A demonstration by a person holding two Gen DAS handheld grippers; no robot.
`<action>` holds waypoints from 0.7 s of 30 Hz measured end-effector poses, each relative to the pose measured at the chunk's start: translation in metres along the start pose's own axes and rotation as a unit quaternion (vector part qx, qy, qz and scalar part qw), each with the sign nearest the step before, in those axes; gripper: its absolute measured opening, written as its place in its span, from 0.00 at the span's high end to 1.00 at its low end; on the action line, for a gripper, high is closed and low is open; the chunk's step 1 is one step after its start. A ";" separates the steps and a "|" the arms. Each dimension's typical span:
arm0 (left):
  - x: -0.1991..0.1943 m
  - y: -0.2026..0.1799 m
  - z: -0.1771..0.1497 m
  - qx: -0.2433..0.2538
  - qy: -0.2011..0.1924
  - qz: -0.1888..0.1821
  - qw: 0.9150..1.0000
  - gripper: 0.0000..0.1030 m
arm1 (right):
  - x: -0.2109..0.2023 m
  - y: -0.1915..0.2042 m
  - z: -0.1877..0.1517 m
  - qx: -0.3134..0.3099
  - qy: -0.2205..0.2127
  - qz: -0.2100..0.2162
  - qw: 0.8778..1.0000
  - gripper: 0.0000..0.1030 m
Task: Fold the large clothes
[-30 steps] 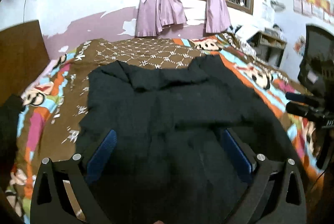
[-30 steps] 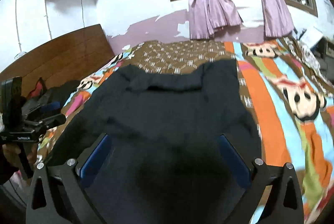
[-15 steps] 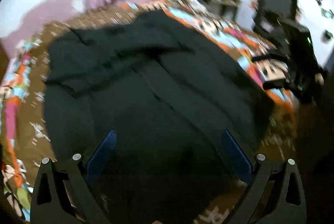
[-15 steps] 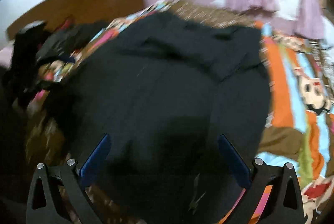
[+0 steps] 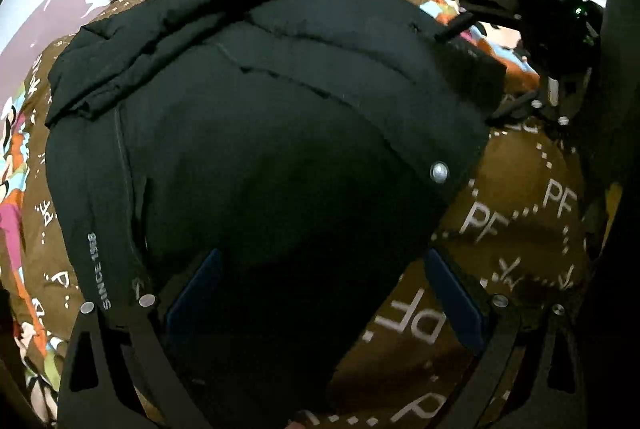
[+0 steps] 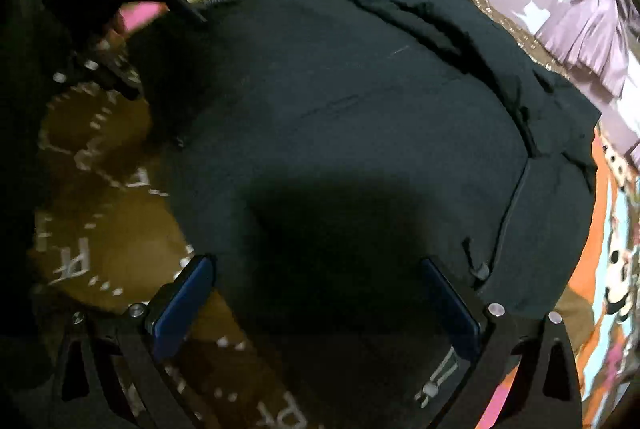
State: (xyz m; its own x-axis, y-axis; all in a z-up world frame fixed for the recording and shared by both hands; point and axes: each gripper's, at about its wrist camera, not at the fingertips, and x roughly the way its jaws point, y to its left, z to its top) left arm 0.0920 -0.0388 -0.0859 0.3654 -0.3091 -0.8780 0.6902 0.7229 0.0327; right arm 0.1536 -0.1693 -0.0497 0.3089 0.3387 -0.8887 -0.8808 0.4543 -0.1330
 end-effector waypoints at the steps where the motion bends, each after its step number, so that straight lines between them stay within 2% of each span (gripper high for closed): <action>1: 0.002 0.000 -0.001 0.000 0.001 -0.001 1.000 0.04 | 0.004 0.002 0.001 -0.002 0.000 0.001 1.000 0.00; 5: 0.006 0.000 -0.005 0.005 0.006 0.003 1.000 0.04 | 0.008 0.006 -0.001 -0.005 -0.007 0.009 1.000 0.00; 10: 0.014 -0.002 -0.006 0.003 0.012 0.013 1.000 0.04 | 0.013 0.012 -0.006 -0.012 -0.015 -0.015 1.000 0.00; 15: 0.014 0.000 -0.006 -0.005 0.012 0.011 1.000 0.04 | 0.011 0.014 -0.011 -0.041 0.013 -0.006 0.999 0.00; 21: 0.013 0.000 -0.004 -0.016 0.015 0.010 1.000 0.04 | 0.017 0.005 -0.003 -0.017 -0.002 -0.055 0.998 0.00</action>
State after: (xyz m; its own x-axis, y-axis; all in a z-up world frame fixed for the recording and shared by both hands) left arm 0.0939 -0.0402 -0.0990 0.3590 -0.2757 -0.8917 0.6631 0.7477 0.0358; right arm 0.1535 -0.1636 -0.0666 0.4068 0.2919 -0.8656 -0.8529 0.4607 -0.2455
